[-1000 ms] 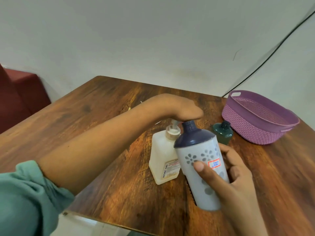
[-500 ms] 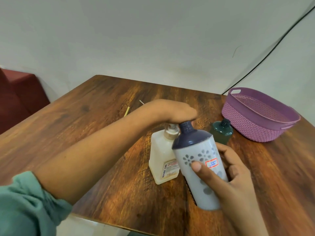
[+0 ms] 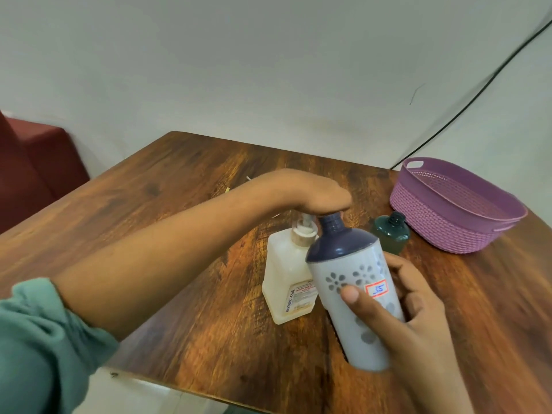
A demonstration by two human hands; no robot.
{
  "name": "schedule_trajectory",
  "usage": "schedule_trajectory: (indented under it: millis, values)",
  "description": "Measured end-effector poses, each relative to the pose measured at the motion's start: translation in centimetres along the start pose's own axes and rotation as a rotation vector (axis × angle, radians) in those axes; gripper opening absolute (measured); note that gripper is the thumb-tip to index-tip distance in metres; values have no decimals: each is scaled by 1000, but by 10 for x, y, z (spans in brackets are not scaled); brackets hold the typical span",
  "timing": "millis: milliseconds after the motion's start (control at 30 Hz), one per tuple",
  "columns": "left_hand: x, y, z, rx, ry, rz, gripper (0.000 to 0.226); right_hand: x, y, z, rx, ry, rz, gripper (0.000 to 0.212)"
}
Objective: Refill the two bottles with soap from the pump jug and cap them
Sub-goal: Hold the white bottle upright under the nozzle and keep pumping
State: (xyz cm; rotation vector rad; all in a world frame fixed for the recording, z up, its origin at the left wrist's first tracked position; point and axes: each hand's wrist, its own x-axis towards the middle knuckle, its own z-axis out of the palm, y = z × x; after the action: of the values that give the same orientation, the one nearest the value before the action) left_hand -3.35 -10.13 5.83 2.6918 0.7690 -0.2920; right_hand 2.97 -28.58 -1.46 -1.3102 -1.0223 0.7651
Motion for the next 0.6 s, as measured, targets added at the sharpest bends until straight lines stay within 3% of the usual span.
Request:
schedule_trajectory:
  millis: [167, 333, 500, 600]
  values:
    - [0, 1, 2, -186, 38, 15, 39, -2, 0, 1, -2, 10, 1, 71]
    - [1, 0, 7, -49, -3, 34, 23, 0, 2, 0, -7, 13, 14, 63]
    - [-2, 7, -4, -120, 75, -44, 44, 0, 0, -2, 7, 11, 3, 61]
    - [0, 3, 4, -185, 22, 13, 40, 0, 3, -2, 18, 6, 12, 63]
